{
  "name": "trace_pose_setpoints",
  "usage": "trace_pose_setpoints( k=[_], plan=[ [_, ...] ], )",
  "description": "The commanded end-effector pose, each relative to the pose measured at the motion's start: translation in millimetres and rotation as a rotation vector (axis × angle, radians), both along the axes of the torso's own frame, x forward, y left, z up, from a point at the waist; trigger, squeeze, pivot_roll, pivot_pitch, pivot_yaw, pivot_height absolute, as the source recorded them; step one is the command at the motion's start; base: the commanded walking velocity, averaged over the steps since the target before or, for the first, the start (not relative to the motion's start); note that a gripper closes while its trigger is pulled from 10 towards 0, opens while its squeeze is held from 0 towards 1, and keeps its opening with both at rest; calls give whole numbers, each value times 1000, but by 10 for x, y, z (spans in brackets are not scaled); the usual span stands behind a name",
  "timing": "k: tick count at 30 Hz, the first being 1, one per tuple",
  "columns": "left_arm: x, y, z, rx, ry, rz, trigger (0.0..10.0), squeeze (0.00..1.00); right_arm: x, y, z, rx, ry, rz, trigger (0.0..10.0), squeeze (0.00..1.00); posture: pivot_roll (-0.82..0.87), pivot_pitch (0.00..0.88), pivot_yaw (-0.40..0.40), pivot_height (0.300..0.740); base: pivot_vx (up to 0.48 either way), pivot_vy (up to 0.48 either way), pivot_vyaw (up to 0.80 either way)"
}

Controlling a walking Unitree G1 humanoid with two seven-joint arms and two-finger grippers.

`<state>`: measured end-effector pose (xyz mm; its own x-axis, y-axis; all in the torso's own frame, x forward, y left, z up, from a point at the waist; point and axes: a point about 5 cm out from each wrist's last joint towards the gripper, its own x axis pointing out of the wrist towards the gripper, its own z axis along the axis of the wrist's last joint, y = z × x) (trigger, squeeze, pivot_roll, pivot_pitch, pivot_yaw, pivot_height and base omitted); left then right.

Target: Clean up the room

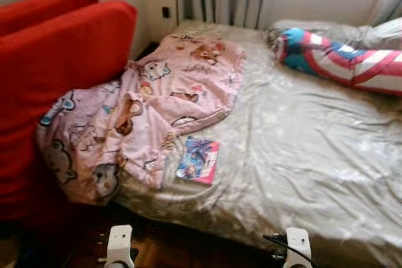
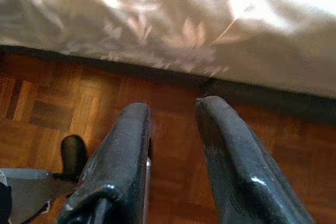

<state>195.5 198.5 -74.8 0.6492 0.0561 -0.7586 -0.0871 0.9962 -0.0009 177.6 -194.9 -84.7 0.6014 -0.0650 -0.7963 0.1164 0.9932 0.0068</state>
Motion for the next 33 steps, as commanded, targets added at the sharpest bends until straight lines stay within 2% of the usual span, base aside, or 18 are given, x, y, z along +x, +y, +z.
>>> trace_pose_setpoints(
  k=[1, 17, 33],
  plan=[
    [-40, -17, -24, -3, 14, -5, 10000, 0, -68, -21, -28, 2, 18, -17, 10000, 0, -65, 77, -12, 740, 0, 439, 0],
    [-52, -11, -30, 0, 17, -6, 10000, 0, -76, 0, -35, 5, 22, -15, 10000, 0, -59, 65, -10, 740, 0, 422, 0],
    [-50, -18, -26, -2, 7, -15, 10000, 0, -92, -2, -42, 9, 26, -10, 10000, 0, -57, 40, -8, 740, 0, 0, 0]
  ],
)
